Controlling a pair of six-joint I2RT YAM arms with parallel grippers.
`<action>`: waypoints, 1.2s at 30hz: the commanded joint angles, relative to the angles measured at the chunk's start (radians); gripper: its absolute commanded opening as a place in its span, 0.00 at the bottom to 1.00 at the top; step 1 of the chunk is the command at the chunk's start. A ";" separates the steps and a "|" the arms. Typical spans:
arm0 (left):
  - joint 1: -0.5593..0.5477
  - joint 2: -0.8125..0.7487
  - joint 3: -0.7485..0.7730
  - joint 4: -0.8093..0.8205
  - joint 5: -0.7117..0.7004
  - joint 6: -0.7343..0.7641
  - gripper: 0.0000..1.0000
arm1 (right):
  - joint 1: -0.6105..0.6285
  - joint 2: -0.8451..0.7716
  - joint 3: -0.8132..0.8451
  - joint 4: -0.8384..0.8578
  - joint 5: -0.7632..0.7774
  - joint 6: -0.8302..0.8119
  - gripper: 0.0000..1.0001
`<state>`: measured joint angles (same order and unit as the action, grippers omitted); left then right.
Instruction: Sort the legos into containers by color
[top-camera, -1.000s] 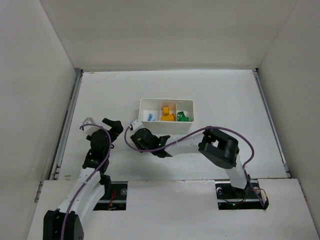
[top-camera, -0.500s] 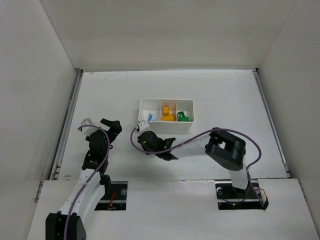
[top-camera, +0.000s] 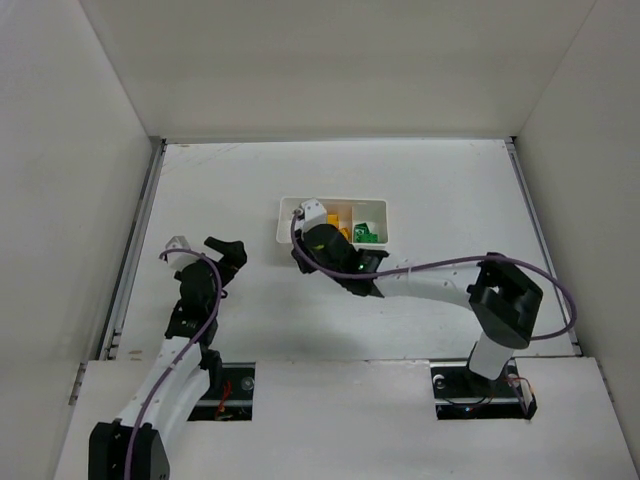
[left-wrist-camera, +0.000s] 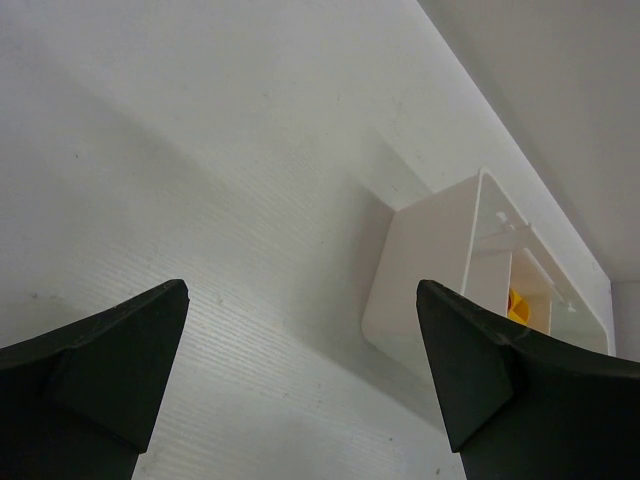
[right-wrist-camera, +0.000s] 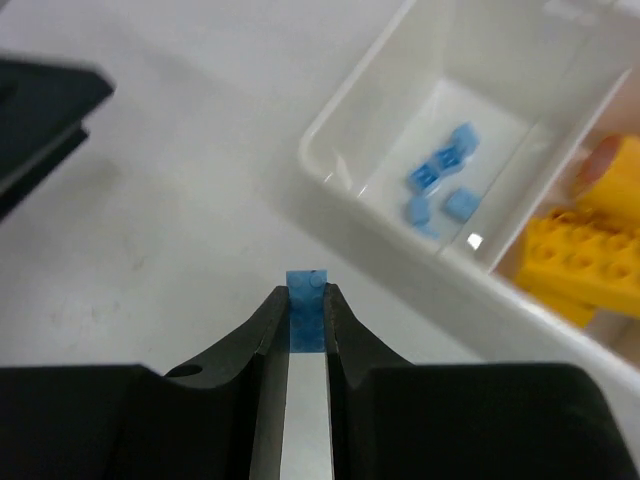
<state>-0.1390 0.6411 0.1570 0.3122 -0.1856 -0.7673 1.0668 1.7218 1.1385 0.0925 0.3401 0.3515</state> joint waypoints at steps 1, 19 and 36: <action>-0.018 0.006 -0.007 0.059 0.005 0.014 1.00 | -0.081 -0.018 0.076 0.033 -0.030 -0.034 0.17; -0.081 0.065 0.006 0.077 -0.067 0.046 1.00 | -0.178 0.059 0.202 0.078 0.051 -0.033 0.56; -0.187 0.123 0.091 -0.033 -0.169 0.063 1.00 | -0.144 -0.677 -0.511 0.193 0.584 -0.040 1.00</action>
<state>-0.3065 0.7486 0.1848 0.2958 -0.3161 -0.7231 0.9180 1.1275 0.6903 0.2626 0.7509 0.3130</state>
